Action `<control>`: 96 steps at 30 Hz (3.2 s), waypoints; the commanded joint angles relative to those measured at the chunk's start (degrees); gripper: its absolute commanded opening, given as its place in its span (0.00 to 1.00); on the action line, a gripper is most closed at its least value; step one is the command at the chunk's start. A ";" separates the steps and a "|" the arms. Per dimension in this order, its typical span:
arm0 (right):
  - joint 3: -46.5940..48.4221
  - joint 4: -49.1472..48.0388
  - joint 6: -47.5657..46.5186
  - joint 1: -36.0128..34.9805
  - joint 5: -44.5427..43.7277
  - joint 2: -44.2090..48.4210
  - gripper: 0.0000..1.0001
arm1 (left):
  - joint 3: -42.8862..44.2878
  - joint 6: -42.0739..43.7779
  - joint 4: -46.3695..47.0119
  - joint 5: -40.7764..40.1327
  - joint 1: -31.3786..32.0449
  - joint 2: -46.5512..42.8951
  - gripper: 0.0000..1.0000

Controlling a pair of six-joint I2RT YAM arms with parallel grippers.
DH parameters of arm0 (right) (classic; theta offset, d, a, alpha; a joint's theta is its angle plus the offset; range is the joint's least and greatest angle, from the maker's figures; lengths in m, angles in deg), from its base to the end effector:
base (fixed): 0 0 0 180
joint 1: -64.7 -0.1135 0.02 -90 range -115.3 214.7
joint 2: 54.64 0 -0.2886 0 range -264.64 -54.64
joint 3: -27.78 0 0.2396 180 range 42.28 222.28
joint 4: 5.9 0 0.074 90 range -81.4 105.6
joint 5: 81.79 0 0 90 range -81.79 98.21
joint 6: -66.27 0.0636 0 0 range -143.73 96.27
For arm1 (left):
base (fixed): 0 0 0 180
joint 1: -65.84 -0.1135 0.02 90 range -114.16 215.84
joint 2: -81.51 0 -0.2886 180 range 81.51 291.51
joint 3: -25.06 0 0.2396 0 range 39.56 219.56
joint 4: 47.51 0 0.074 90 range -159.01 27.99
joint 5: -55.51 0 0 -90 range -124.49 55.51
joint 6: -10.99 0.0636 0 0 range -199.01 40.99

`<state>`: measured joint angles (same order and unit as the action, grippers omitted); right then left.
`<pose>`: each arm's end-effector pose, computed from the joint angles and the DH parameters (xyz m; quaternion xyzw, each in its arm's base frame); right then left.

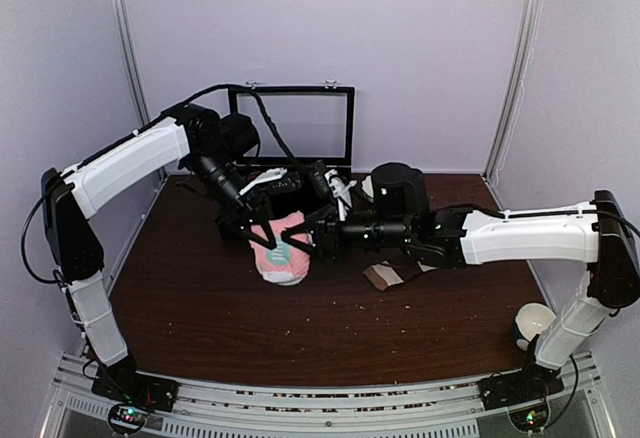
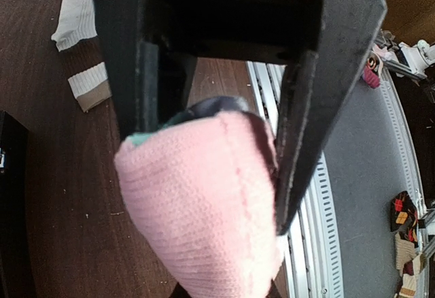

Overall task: Roll the socks
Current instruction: Pass from the left arm to the right, then pass from the right arm to the left

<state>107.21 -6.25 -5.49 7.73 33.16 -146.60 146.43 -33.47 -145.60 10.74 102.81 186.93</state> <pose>0.1914 0.3437 0.3222 -0.3799 0.6718 0.5074 0.3833 0.2472 -0.2426 0.3399 0.6271 0.6750 -0.3778 0.0918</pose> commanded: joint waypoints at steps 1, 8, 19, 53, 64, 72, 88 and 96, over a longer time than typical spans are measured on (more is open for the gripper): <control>-0.63 -5.45 5.32 0.57 6.98 -2.08 0.31 | 2.70 0.59 -0.63 2.90 0.46 -2.85 0.00; -1.00 -8.63 9.86 0.67 7.95 -2.74 0.00 | 0.70 -3.36 4.86 -3.93 1.36 -6.22 0.34; 3.51 0.57 3.45 -1.15 -2.27 -0.86 0.00 | -6.29 -15.10 29.33 -49.17 1.09 -21.68 0.98; 9.22 -11.84 28.88 -2.56 -7.65 -8.55 0.00 | -32.41 2.87 58.24 -73.49 17.53 -24.93 0.94; 12.00 -13.62 36.69 -0.53 -2.96 -10.30 0.00 | -31.57 6.81 58.41 -72.24 18.14 -24.31 0.64; 10.89 -24.55 47.17 1.55 3.28 -12.65 0.07 | -29.83 6.84 54.52 -69.72 17.96 -23.20 0.31; 0.58 -11.97 15.74 2.08 1.85 1.33 1.00 | -4.98 -13.08 20.69 -33.82 11.32 -18.43 0.00; -1.99 -6.96 0.55 -0.26 2.05 8.86 1.00 | 6.61 -18.66 10.69 -17.12 6.12 -12.79 0.00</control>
<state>105.35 -18.07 5.53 8.67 35.95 -139.58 149.62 -47.88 -129.51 -17.10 110.48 172.57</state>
